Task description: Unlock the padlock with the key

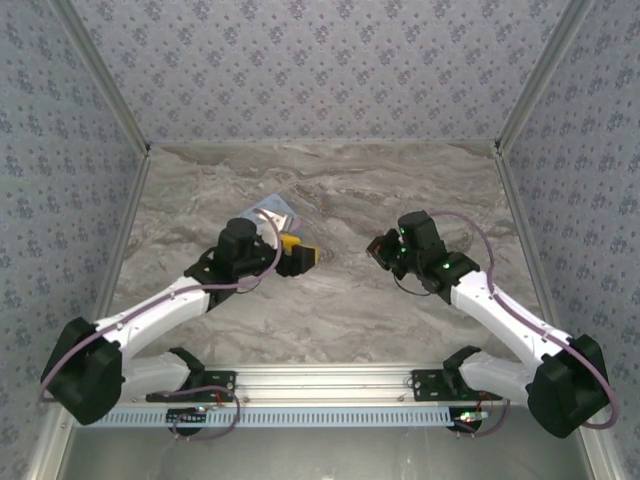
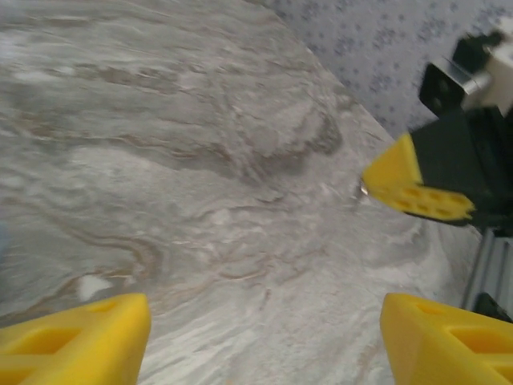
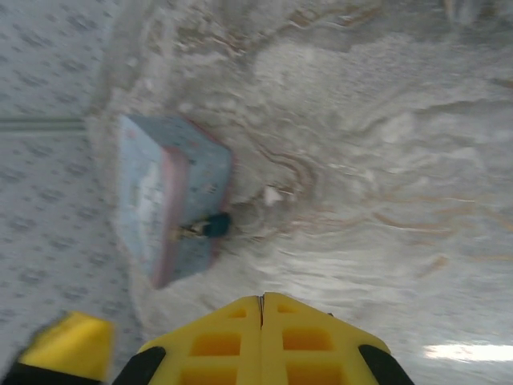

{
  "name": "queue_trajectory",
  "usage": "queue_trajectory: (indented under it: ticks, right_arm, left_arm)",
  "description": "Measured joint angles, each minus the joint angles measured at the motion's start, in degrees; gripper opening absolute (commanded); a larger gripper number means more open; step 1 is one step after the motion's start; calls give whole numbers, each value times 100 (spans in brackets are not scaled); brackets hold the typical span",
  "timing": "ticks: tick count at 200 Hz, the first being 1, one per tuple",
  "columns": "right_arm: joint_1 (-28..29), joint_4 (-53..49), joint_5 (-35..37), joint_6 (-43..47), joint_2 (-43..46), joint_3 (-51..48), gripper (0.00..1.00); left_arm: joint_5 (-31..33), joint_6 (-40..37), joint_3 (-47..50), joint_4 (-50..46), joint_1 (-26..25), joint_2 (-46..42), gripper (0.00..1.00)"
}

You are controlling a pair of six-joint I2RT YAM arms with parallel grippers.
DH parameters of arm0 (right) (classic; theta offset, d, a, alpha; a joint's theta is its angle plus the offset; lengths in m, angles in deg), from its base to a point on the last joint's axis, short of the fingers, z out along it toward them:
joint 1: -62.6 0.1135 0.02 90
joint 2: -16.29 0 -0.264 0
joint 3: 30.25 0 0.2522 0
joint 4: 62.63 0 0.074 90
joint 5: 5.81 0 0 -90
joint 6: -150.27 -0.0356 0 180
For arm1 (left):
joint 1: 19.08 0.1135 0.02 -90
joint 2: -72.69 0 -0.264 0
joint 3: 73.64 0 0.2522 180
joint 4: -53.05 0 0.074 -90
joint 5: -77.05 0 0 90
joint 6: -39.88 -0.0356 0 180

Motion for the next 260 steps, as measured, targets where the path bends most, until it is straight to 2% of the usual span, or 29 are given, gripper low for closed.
queue_trajectory:
  ticks: [35,89,149,224,245,260]
  right_arm:
    - [0,575,42,-739,55,0,0]
    - [2,787,105,-1375,258,0,0]
    - [2,846,101,-1652,446,2,0]
    - [92,807,35,-1738,575,2,0]
    - [140,800,55,-1742,577,2,0]
    - [162,798,74,-1744,577,2,0]
  left_arm:
    - [-61,-48,-365,474,-522,575,66]
    - [-20,-57,-833,852,-1010,1467,59]
    - [-22,-42,-1314,1137,-1073,2157,49]
    - [-26,-201,-1554,1217,-1075,2304,37]
    - [-52,-284,-1613,1189,-1080,2308,29]
    - [-70,-372,-1628,1169,-1084,2312,20]
